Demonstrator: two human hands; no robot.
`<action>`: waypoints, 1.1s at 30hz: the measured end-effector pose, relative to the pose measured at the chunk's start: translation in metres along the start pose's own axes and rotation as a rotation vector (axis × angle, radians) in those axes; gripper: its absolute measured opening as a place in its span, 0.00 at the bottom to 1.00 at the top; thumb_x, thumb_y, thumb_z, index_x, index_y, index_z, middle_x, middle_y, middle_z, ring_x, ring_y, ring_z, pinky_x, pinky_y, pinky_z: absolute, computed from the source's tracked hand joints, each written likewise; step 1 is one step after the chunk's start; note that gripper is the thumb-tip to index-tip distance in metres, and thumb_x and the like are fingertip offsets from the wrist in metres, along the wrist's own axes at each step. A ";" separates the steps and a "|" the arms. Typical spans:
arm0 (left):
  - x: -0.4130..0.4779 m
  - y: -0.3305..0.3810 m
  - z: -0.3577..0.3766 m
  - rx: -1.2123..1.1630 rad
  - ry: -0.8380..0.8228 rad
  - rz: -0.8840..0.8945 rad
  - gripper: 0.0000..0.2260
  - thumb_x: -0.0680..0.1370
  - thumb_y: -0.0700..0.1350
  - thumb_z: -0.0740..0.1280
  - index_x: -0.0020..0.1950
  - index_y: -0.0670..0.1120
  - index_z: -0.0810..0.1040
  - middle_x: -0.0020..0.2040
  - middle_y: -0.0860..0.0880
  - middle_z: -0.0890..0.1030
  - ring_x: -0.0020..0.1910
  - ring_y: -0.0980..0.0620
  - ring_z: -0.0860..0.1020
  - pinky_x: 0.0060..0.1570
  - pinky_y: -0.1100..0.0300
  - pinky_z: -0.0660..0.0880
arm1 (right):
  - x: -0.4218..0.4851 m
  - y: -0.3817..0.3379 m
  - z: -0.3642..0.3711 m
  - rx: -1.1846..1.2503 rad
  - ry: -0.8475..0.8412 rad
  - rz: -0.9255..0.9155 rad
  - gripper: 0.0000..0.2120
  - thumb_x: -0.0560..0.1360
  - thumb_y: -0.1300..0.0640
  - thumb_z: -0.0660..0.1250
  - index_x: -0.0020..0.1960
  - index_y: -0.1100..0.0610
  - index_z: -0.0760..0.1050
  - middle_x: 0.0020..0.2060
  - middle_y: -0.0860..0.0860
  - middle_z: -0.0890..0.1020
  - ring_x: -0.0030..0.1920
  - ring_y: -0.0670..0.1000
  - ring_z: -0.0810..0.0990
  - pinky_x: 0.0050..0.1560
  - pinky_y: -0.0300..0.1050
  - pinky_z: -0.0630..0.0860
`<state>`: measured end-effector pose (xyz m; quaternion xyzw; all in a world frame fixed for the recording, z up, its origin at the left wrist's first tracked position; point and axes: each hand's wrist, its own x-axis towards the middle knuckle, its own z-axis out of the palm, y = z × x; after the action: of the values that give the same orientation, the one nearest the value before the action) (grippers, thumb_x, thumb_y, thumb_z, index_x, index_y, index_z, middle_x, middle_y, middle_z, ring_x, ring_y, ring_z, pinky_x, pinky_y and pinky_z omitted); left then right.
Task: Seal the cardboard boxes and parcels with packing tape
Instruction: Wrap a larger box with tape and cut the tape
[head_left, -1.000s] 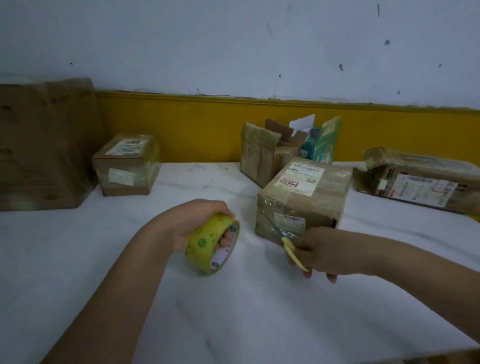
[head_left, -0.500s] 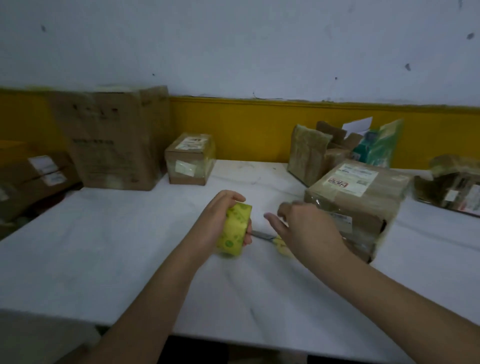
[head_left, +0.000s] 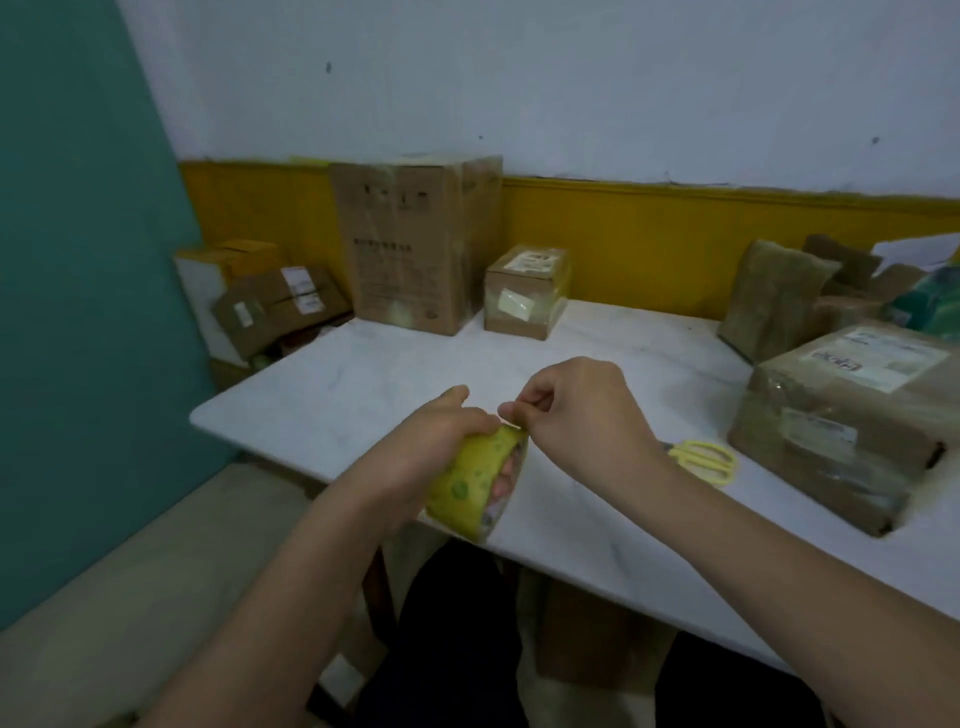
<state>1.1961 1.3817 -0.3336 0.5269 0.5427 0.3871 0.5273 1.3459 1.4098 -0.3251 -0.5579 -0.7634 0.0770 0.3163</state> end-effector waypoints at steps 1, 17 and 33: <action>-0.012 -0.004 -0.004 0.034 0.004 -0.027 0.29 0.82 0.41 0.63 0.80 0.50 0.55 0.32 0.55 0.84 0.26 0.59 0.80 0.28 0.65 0.77 | -0.005 -0.007 0.001 0.024 -0.029 -0.002 0.12 0.73 0.48 0.73 0.40 0.56 0.85 0.36 0.49 0.84 0.39 0.46 0.80 0.41 0.39 0.75; -0.017 -0.097 0.006 0.088 0.177 -0.042 0.26 0.85 0.44 0.59 0.80 0.56 0.52 0.43 0.63 0.69 0.26 0.77 0.71 0.27 0.77 0.69 | -0.030 0.010 0.082 -0.136 -0.204 -0.082 0.12 0.77 0.45 0.67 0.46 0.54 0.80 0.41 0.49 0.80 0.45 0.50 0.78 0.44 0.43 0.70; 0.020 -0.086 -0.013 1.132 0.390 -0.046 0.34 0.77 0.71 0.54 0.80 0.62 0.49 0.62 0.44 0.60 0.60 0.43 0.63 0.64 0.50 0.63 | -0.033 0.046 0.089 -0.247 -0.079 -0.095 0.18 0.77 0.37 0.60 0.50 0.53 0.70 0.47 0.50 0.73 0.49 0.53 0.72 0.49 0.48 0.72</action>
<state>1.1716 1.3908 -0.4193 0.6332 0.7626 0.1160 0.0636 1.3387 1.4176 -0.4299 -0.5524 -0.8045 -0.0108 0.2180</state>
